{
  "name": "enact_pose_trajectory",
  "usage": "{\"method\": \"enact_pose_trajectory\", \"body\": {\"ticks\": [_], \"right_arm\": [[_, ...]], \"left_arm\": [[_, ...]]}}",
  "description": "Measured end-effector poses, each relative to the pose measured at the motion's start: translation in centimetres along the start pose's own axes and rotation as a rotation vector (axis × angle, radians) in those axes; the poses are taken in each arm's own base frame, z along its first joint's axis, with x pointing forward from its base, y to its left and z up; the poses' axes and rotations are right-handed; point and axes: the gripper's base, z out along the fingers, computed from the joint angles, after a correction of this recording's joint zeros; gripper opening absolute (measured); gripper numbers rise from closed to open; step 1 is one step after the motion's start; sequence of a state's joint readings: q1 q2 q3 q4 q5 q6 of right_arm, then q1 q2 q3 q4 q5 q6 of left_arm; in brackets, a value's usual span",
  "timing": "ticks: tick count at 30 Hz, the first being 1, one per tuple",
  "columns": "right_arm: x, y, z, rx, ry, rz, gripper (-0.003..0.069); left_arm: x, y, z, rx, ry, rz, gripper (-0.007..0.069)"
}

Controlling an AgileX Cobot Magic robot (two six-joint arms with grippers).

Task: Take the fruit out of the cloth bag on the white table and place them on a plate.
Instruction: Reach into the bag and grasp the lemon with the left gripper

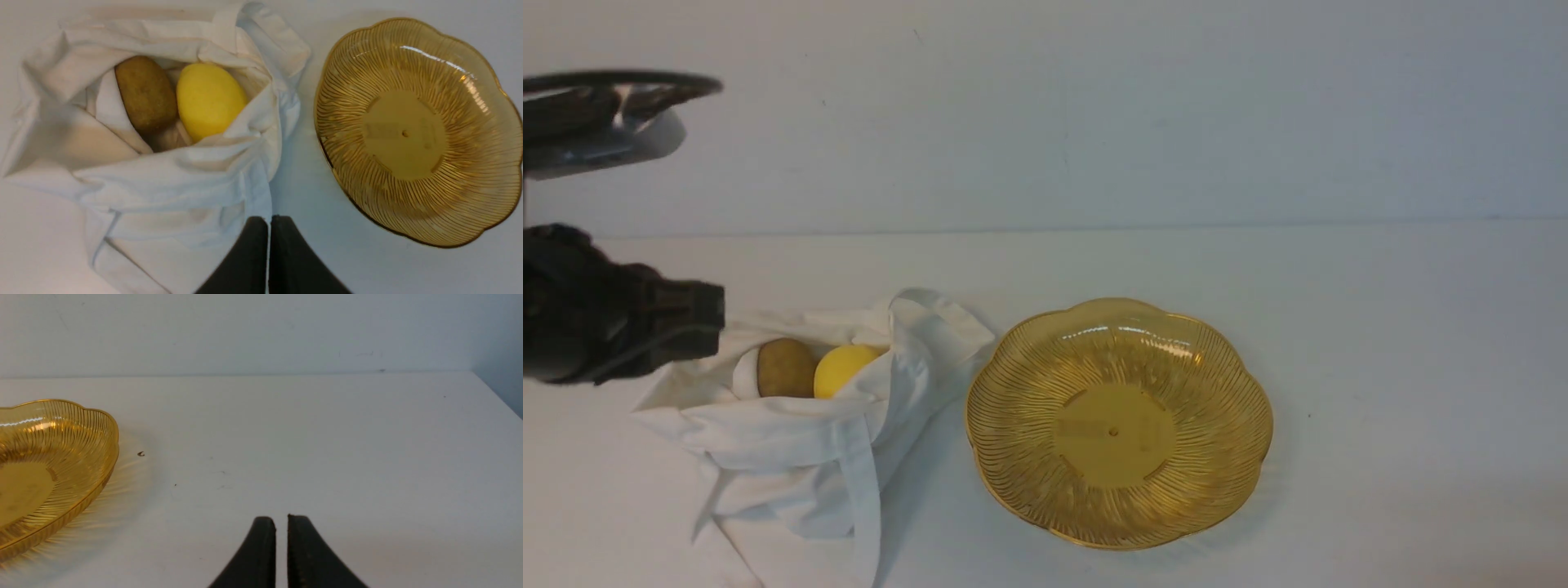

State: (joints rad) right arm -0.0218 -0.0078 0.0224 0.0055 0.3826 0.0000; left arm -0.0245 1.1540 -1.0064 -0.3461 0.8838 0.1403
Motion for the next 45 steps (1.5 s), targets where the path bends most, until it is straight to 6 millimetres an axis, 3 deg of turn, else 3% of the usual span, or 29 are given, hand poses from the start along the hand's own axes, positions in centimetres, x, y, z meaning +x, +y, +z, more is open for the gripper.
{"method": "enact_pose_trajectory", "body": {"ticks": [6, 7, 10, 13, 14, 17, 23, 26, 33, 45], "right_arm": [[0.0, 0.0, 0.0, 0.002, 0.000, -0.005, 0.0036], [0.0, 0.0, 0.0, 0.002, 0.000, -0.005, 0.0036], [0.0, 0.0, 0.0, 0.002, 0.000, -0.005, 0.0036], [0.0, 0.0, 0.0, 0.002, 0.000, -0.005, 0.0036], [0.0, 0.0, 0.0, 0.002, 0.000, -0.005, 0.0036], [0.0, 0.0, 0.0, 0.002, 0.000, -0.005, 0.0036], [0.0, 0.0, 0.0, 0.002, 0.000, -0.005, 0.0036], [0.0, 0.0, 0.0, 0.002, 0.000, -0.005, 0.0036], [0.0, 0.0, 0.0, 0.002, 0.000, -0.005, 0.0036], [0.0, 0.0, 0.0, 0.000, 0.000, 0.000, 0.0036]], "left_arm": [[-4.6, 1.4, 6.6, -0.007, 0.141, -0.019, -0.0008], [-4.6, 1.4, 6.6, -0.007, 0.141, -0.019, -0.0008], [-5.6, 2.3, 10.6, 0.002, 0.254, 0.004, 0.0017], [-6.3, 2.7, 13.6, 0.002, 0.309, 0.020, 0.0088], [-6.4, 2.8, 13.7, 0.000, 0.308, 0.022, 0.0100], [-6.7, 3.2, 15.9, -0.010, 0.322, 0.031, 0.0228], [-6.6, 3.6, 18.1, -0.026, 0.318, 0.037, 0.0473], [-6.3, 3.6, 19.2, -0.041, 0.324, 0.060, 0.0524], [-5.4, 3.6, 21.5, -0.052, 0.357, 0.082, 0.0542], [-4.9, 3.9, 22.7, -0.053, 0.404, 0.080, 0.0531]]}}
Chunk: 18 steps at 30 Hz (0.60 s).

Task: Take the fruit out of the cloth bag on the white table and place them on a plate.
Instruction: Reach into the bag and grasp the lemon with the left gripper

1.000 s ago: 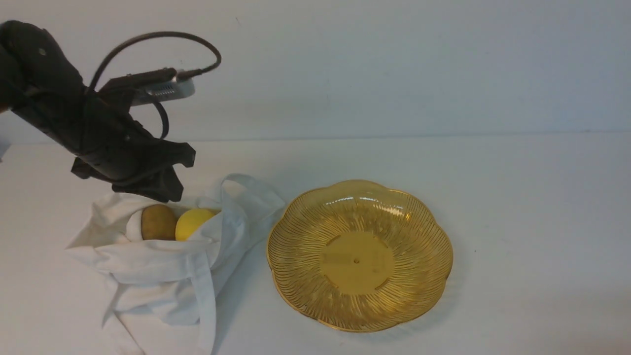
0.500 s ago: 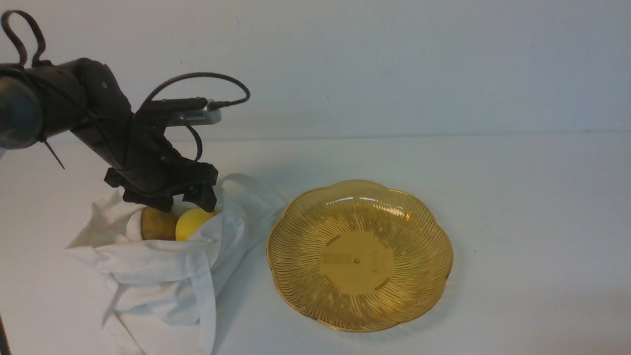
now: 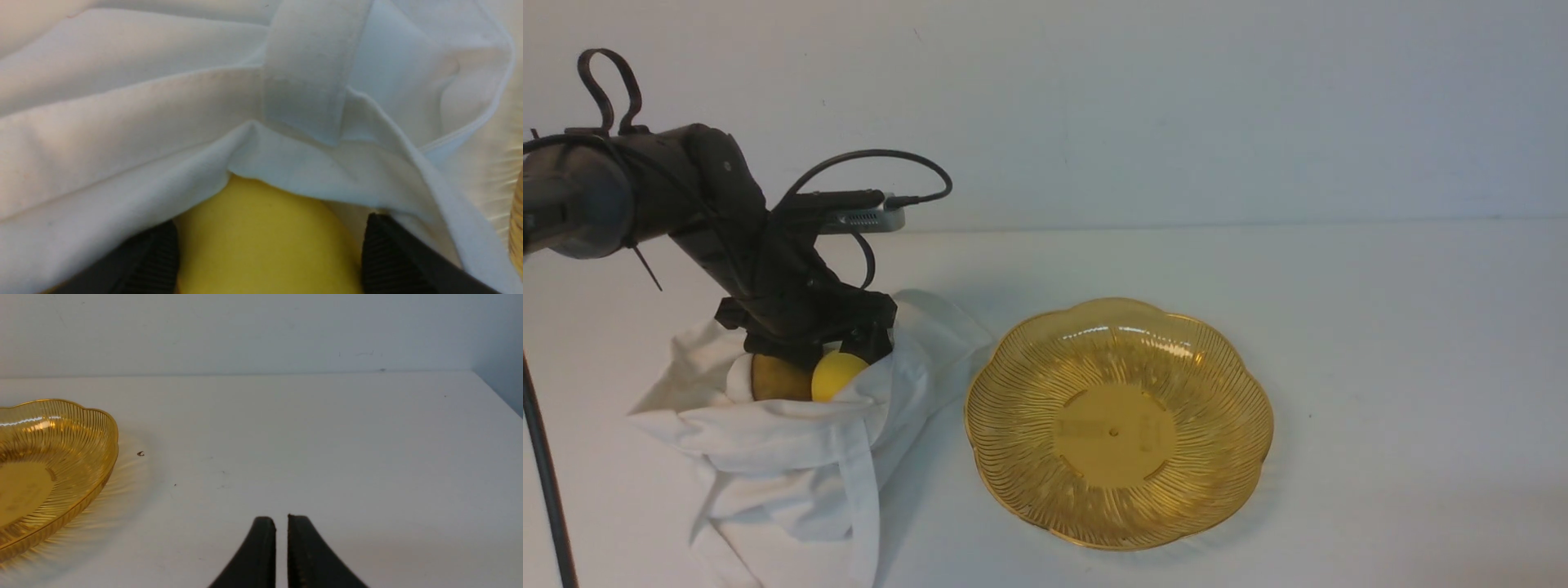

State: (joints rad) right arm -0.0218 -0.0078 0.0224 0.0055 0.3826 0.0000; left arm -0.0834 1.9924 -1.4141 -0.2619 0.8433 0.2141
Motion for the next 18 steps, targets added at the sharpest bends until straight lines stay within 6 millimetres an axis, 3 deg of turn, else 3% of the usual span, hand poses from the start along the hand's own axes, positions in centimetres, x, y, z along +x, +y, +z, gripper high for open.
{"method": "enact_pose_trajectory", "body": {"ticks": [4, 13, 18], "right_arm": [[0.0, 0.0, 0.0, 0.002, 0.000, -0.005, 0.0036], [0.0, 0.0, 0.0, 0.002, 0.000, -0.005, 0.0036], [0.0, 0.0, 0.0, 0.002, 0.000, -0.005, 0.0036]], "left_arm": [[0.1, 0.0, 0.1, 0.005, 0.023, 0.000, 0.0466], [0.5, 0.0, -0.6, -0.008, 0.055, 0.021, 0.0465], [0.2, -0.6, -4.3, -0.023, 0.005, 0.055, 0.0465]]}}
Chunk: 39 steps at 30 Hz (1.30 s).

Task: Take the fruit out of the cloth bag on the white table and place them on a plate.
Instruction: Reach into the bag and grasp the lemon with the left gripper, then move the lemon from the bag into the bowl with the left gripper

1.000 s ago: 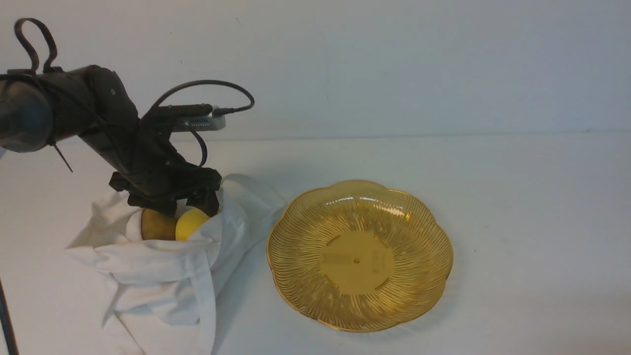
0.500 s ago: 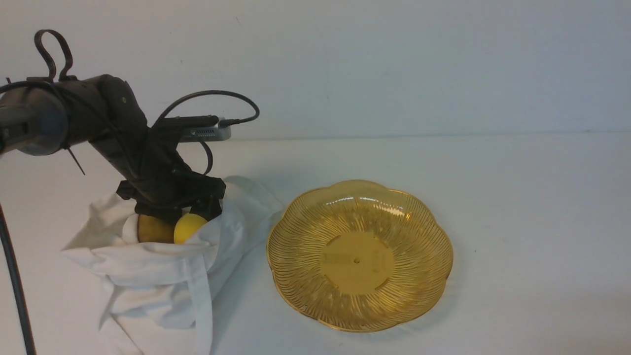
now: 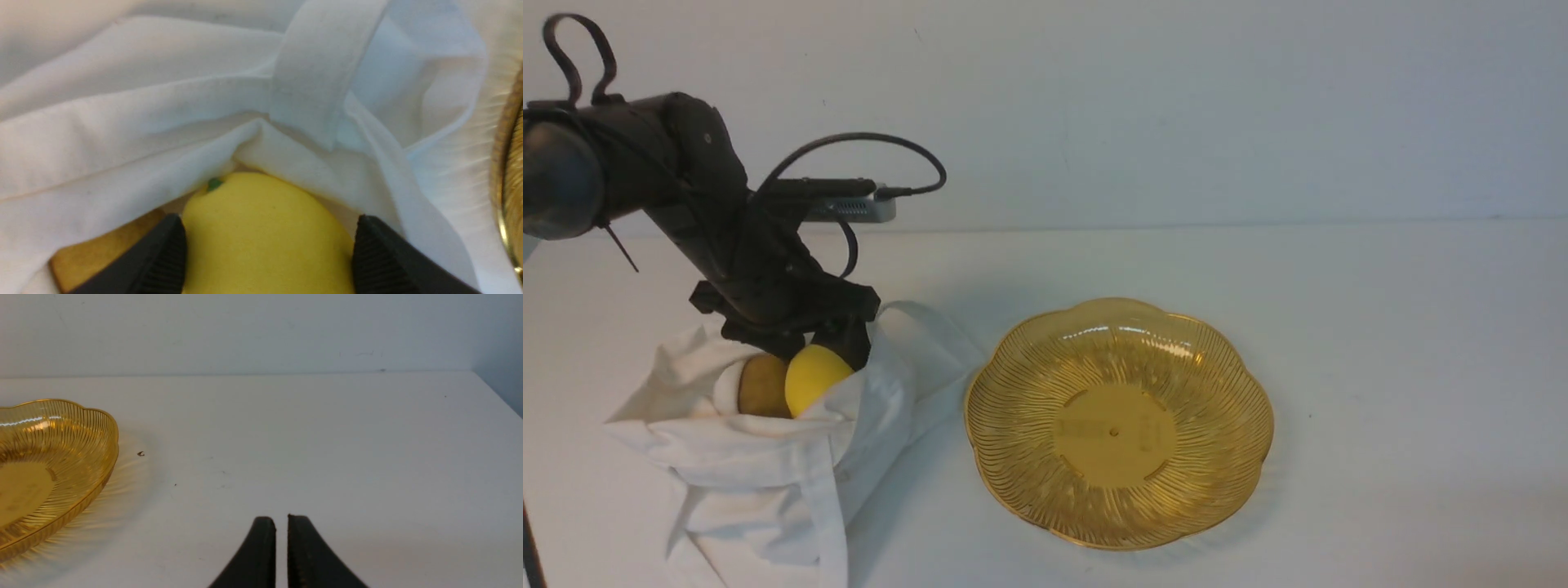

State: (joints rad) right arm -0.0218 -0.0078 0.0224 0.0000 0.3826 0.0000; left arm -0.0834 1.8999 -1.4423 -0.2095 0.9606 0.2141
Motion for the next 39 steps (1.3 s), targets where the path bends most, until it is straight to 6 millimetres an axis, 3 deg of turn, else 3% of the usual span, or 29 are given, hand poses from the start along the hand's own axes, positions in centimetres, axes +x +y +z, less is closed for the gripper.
{"method": "enact_pose_trajectory", "body": {"ticks": [12, 15, 18, 19, 25, 27, 28, 30, 39], "right_arm": [[0.0, 0.0, 0.0, 0.000, 0.000, 0.000, 0.0036], [0.0, 0.0, 0.0, 0.000, 0.000, 0.000, 0.0036], [0.0, 0.0, 0.0, 0.000, 0.000, 0.000, 0.0036], [0.0, 0.0, 0.0, 0.000, 0.000, 0.000, 0.0036], [0.0, 0.0, 0.0, 0.000, 0.000, 0.000, 0.0036], [0.0, 0.0, 0.0, 0.000, 0.000, 0.000, 0.0036], [0.0, 0.0, 0.0, 0.000, 0.000, 0.000, 0.0036], [0.0, 0.0, 0.0, 0.000, 0.000, 0.000, 0.0036], [0.0, 0.0, 0.0, -0.002, 0.000, 0.005, 0.0036]], "left_arm": [[0.1, -0.9, -6.6, -0.059, -0.133, 0.058, 0.0464], [0.3, -2.7, -8.5, -0.032, -0.187, 0.088, 0.0464], [0.4, -4.5, -9.0, 0.006, -0.204, 0.118, 0.0464], [0.6, -6.4, -9.1, 0.045, -0.208, 0.154, 0.0464], [1.0, -13.3, -7.4, 0.141, -0.211, 0.303, 0.0464], [0.9, -15.6, -6.0, 0.160, -0.231, 0.353, 0.0464], [0.9, -15.7, -5.8, 0.161, -0.227, 0.357, 0.0464], [0.6, -17.6, -3.7, 0.169, -0.249, 0.390, 0.0464], [-0.2, -18.6, 2.8, 0.154, -0.207, 0.267, 0.0464]]}}
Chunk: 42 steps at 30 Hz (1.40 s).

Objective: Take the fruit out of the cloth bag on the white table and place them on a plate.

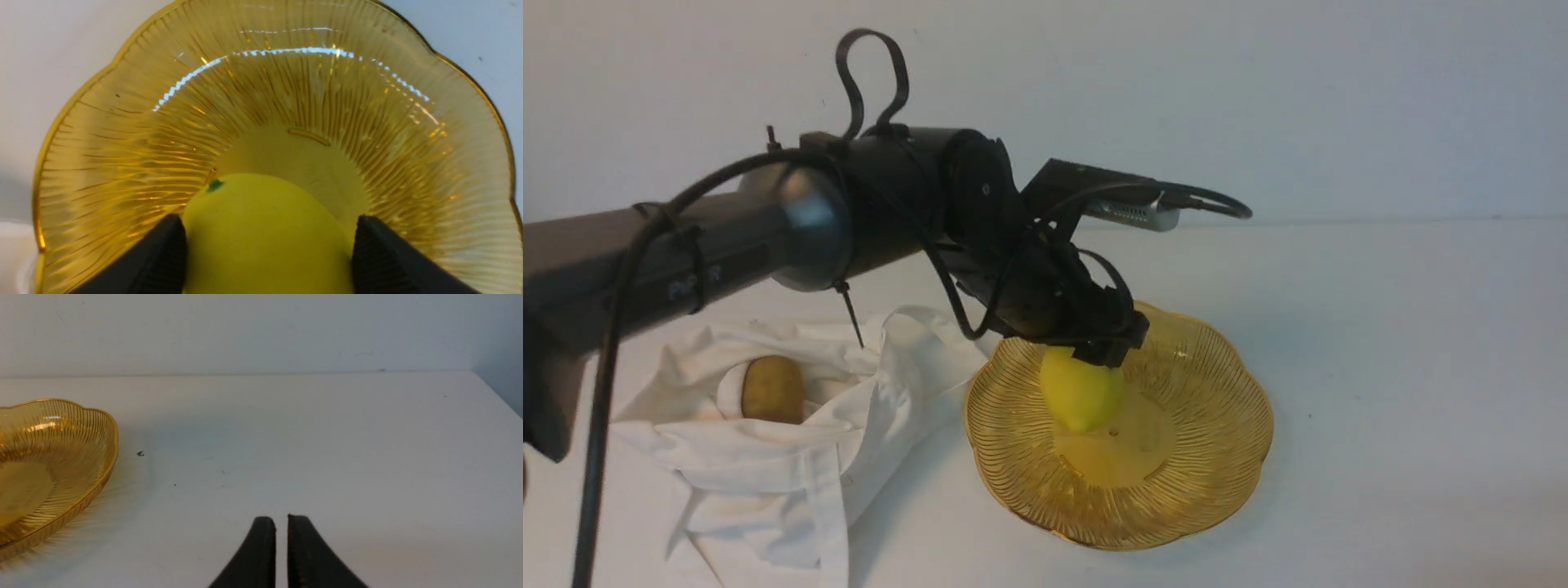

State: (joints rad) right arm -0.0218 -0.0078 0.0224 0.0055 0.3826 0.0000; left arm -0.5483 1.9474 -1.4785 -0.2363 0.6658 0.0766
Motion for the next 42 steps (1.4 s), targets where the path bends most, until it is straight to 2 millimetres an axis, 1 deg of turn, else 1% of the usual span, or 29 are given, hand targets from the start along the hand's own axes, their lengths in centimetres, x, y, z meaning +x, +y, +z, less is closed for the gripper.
{"method": "enact_pose_trajectory", "body": {"ticks": [4, 5, 8, 9, 11, 12, 14, 15, 17, 18, 19, 21, 22, 23, 24, 25, 26, 27, 30, 31, 32, 33, 34, 35, 37, 39, 40, 42], "right_arm": [[0.0, 0.0, 0.0, 0.000, 0.000, 0.000, 0.0036], [0.0, 0.0, 0.0, 0.000, 0.000, 0.000, 0.0036], [0.0, 0.0, 0.0, 0.000, 0.000, 0.000, 0.0036], [0.0, 0.0, 0.0, 0.000, 0.000, 0.000, 0.0036], [0.0, 0.0, 0.0, 0.000, 0.000, 0.000, 0.0036], [0.0, 0.0, 0.0, 0.000, 0.000, 0.000, 0.0036], [0.0, 0.0, 0.0, 0.000, 0.000, 0.000, 0.0036], [0.0, 0.0, 0.0, 0.002, 0.000, -0.005, 0.0036], [0.0, 0.0, 0.0, 0.002, 0.000, -0.005, 0.0036], [0.0, 0.0, 0.0, 0.002, 0.000, -0.005, 0.0036], [0.0, 0.0, 0.0, 0.002, 0.000, -0.005, 0.0036], [0.0, 0.0, 0.0, 0.002, 0.000, -0.005, 0.0036], [0.0, 0.0, 0.0, 0.002, 0.000, -0.005, 0.0036], [0.0, 0.0, 0.0, 0.002, 0.000, -0.005, 0.0036], [0.0, 0.0, 0.0, 0.002, 0.000, -0.005, 0.0036], [0.0, 0.0, 0.0, 0.000, 0.000, 0.000, 0.0036], [0.0, 0.0, 0.0, 0.002, 0.000, -0.005, 0.0036], [0.0, 0.0, 0.0, 0.002, 0.000, -0.005, 0.0036], [0.0, 0.0, 0.0, 0.000, 0.000, 0.000, 0.0036], [0.0, 0.0, 0.0, 0.000, 0.000, 0.000, 0.0036], [0.0, 0.0, 0.0, 0.002, 0.000, -0.005, 0.0036], [0.0, 0.0, 0.0, 0.002, 0.000, -0.005, 0.0036], [0.0, 0.0, 0.0, 0.000, 0.000, 0.000, 0.0036], [0.0, 0.0, 0.0, 0.000, 0.000, 0.000, 0.0036], [0.0, 0.0, 0.0, 0.000, 0.000, 0.000, 0.0036], [0.0, 0.0, 0.0, 0.000, 0.000, 0.000, 0.0036], [0.0, 0.0, 0.0, 0.000, 0.000, 0.000, 0.0036], [0.0, 0.0, 0.0, 0.002, 0.000, -0.005, 0.0036]], "left_arm": [[0.3, 0.4, 1.4, -0.018, 0.020, -0.034, 0.0475], [0.4, 0.5, 1.6, -0.023, 0.027, -0.036, 0.0493], [0.5, 0.5, 1.6, -0.027, 0.034, -0.034, 0.0588], [0.5, 0.5, 1.6, -0.028, 0.034, -0.033, 0.0594], [0.7, 0.5, 1.6, -0.032, 0.057, -0.027, 0.0638], [0.8, 0.6, 1.6, -0.034, 0.070, -0.024, 0.0648], [0.9, 0.6, 1.5, -0.042, 0.093, -0.012, 0.0647], [0.8, 0.6, 1.2, -0.048, 0.104, -0.001, 0.0634], [0.4, 0.6, 0.0, -0.072, 0.114, 0.035, 0.0568], [0.3, 0.6, -0.2, -0.075, 0.114, 0.039, 0.0559], [-0.1, 0.5, -1.6, -0.094, 0.116, 0.064, 0.0487], [-1.0, 0.4, -5.0, -0.139, 0.077, 0.104, 0.0306], [-1.2, 0.3, -6.1, -0.149, 0.066, 0.105, 0.0230], [-1.5, 0.2, -8.8, -0.180, 0.022, 0.132, 0.0127], [-1.6, 0.0, -10.8, -0.196, -0.009, 0.138, 0.0063], [-1.5, -0.2, -13.3, -0.210, -0.054, 0.145, 0.0029], [-1.4, -0.3, -14.6, -0.215, -0.077, 0.146, 0.0019], [-1.2, -0.5, -16.6, -0.218, -0.115, 0.147, 0.0007], [-0.5, -1.1, -21.1, -0.215, -0.213, 0.141, -0.0006], [0.0, -1.4, -23.4, -0.212, -0.265, 0.136, -0.0008], [0.2, -1.4, -24.0, -0.211, -0.279, 0.133, -0.0008], [1.0, -1.7, -26.2, -0.207, -0.326, 0.125, -0.0008], [1.4, -1.8, -27.3, -0.205, -0.352, 0.121, -0.0008], [2.4, -1.9, -28.9, -0.202, -0.390, 0.118, -0.0008], [3.8, -2.0, -30.4, -0.199, -0.421, 0.112, -0.0008], [5.0, -2.0, -31.4, -0.197, -0.439, 0.111, -0.0008], [6.3, -1.9, -32.1, -0.195, -0.452, 0.106, -0.0008], [7.9, -1.8, -32.6, -0.193, -0.459, 0.103, -0.0008]]}}
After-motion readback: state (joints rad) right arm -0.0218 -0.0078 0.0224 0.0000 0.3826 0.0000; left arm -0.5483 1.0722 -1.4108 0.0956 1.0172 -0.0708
